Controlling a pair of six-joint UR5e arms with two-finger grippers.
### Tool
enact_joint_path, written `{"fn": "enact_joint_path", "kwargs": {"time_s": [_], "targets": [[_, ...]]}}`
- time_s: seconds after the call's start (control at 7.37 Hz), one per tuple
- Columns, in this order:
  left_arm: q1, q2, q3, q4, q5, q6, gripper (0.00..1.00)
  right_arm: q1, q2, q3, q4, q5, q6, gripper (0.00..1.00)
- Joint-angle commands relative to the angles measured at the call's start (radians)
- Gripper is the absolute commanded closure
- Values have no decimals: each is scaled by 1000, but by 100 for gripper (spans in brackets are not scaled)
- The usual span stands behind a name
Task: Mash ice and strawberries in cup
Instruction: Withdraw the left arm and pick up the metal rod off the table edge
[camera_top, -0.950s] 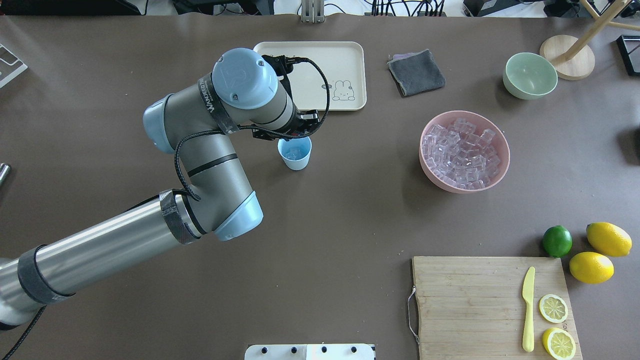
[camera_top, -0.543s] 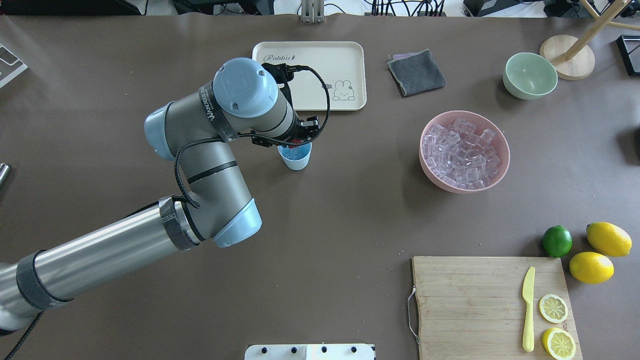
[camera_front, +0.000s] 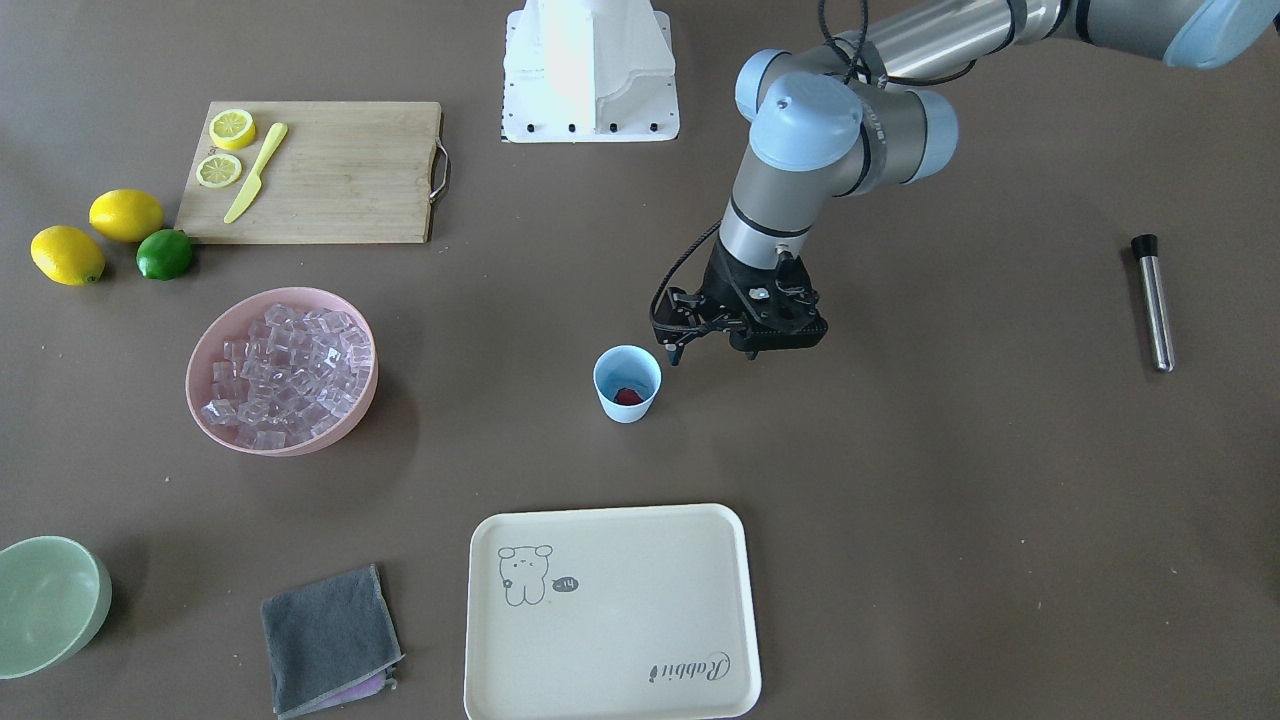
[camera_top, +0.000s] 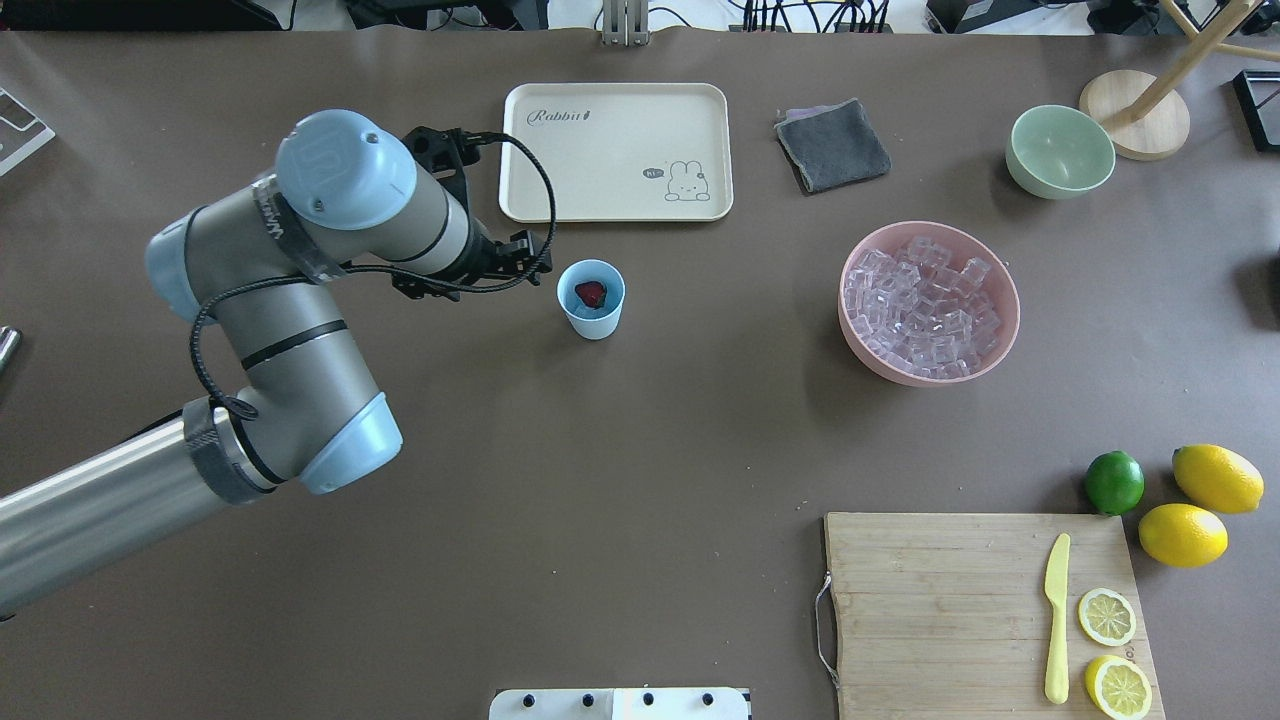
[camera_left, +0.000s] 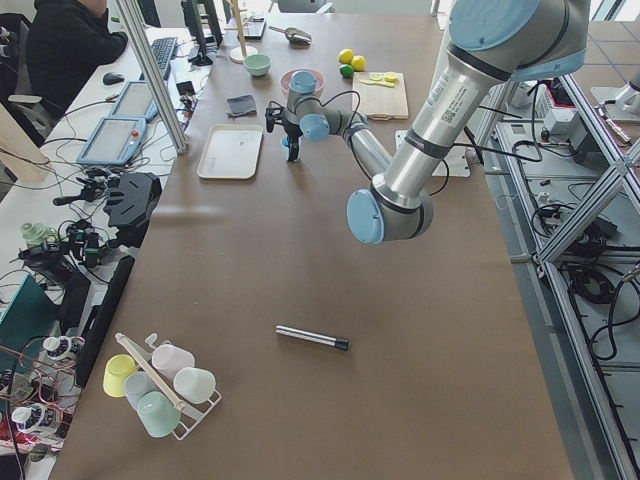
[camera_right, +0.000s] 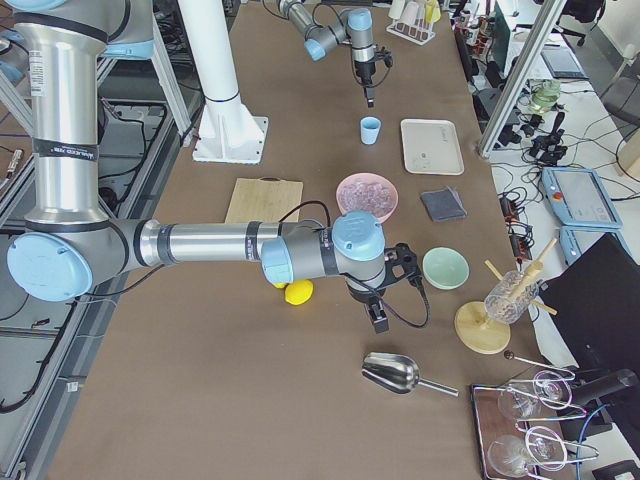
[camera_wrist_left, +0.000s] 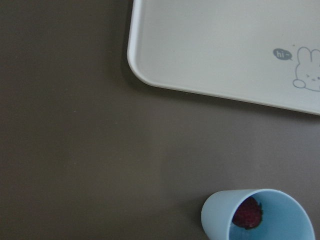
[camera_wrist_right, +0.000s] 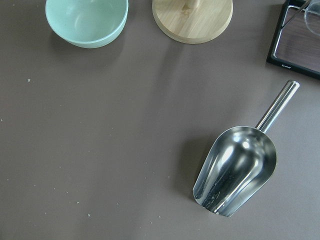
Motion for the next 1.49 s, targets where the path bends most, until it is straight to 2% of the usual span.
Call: {"fn": "enact_joint_path", "kwargs": {"time_s": [0.0, 0.27, 0.54, 0.81, 1.09, 1.22, 1.36], "targets": [[-122, 215, -90, -6, -88, 188, 3, 0, -7, 14, 1, -2, 1, 1], [-324, 413, -72, -53, -208, 546, 3, -1, -5, 14, 1, -2, 1, 1], [-490, 524, 108, -175, -280, 832, 3, 0, -4, 17, 1, 1, 1, 1], [-524, 573, 320, -471, -296, 868, 3, -3, -1, 25, -1, 0, 1, 1], [-523, 584, 335, -498, -304, 859, 3, -7, 2, 24, -1, -2, -1, 1], [-523, 593, 328, -500, -307, 858, 8, -7, -1, 25, -1, -2, 1, 1], [-517, 593, 330, -501, -307, 864, 8, -7, -2, 24, -1, -3, 1, 1]]}}
